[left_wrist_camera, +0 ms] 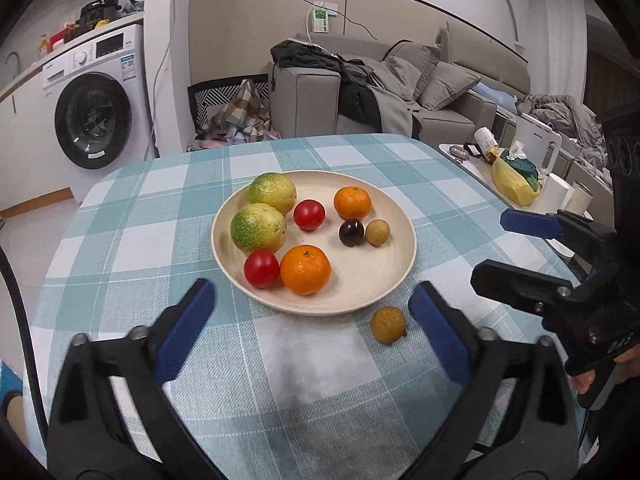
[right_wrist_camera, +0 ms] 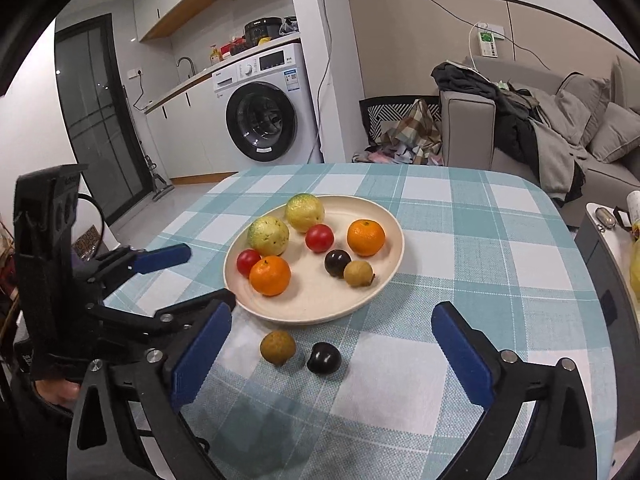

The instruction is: Organize fruits

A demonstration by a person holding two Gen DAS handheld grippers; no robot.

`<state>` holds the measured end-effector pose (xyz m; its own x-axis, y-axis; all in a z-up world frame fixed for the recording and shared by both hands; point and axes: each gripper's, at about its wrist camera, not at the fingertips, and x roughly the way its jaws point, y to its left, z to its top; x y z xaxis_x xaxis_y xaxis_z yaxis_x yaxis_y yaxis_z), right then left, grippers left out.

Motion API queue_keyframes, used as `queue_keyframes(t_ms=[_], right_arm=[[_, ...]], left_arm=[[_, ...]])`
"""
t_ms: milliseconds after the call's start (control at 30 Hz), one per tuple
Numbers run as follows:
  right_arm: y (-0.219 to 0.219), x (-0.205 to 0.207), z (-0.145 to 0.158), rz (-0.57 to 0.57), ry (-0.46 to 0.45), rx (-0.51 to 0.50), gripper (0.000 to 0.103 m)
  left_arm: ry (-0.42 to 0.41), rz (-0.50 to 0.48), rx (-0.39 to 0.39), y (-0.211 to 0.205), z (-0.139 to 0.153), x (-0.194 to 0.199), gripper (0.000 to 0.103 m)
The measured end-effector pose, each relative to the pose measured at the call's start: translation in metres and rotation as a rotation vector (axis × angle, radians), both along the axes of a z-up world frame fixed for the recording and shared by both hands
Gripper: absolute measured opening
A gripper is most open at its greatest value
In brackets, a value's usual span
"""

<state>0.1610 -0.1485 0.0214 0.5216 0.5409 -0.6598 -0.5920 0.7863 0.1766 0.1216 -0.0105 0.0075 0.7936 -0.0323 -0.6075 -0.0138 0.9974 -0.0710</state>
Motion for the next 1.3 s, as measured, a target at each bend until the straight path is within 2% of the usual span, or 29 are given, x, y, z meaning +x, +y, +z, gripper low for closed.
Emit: queue_keyframes(t_ms=[400, 533, 767, 1133, 1300], right_arm=[[-0.017, -0.007, -0.013, -0.026, -0.006, 0.017, 0.103], [-0.019, -0.006, -0.016, -0.028, -0.006, -0.011, 0.103], [-0.024, 0.001, -0.023, -0.046, 0.029, -0.027, 0.103], [-0.012, 0.001, -0.039, -0.035, 0.067, -0.087, 0.103], [-0.009, 0.007, -0.047, -0.042, 0.141, -0.097, 0.103]], left_arm=[[-0.015, -0.006, 0.014, 0.0, -0.004, -0.018, 0.102], [0.0, -0.003, 0.007, 0.005, -0.01, -0.017, 0.102], [0.015, 0.006, -0.026, 0.013, -0.016, -0.015, 0.102], [0.034, -0.003, -0.01, 0.009, -0.023, -0.011, 0.102], [0.049, -0.008, -0.005, 0.006, -0.027, -0.008, 0.102]])
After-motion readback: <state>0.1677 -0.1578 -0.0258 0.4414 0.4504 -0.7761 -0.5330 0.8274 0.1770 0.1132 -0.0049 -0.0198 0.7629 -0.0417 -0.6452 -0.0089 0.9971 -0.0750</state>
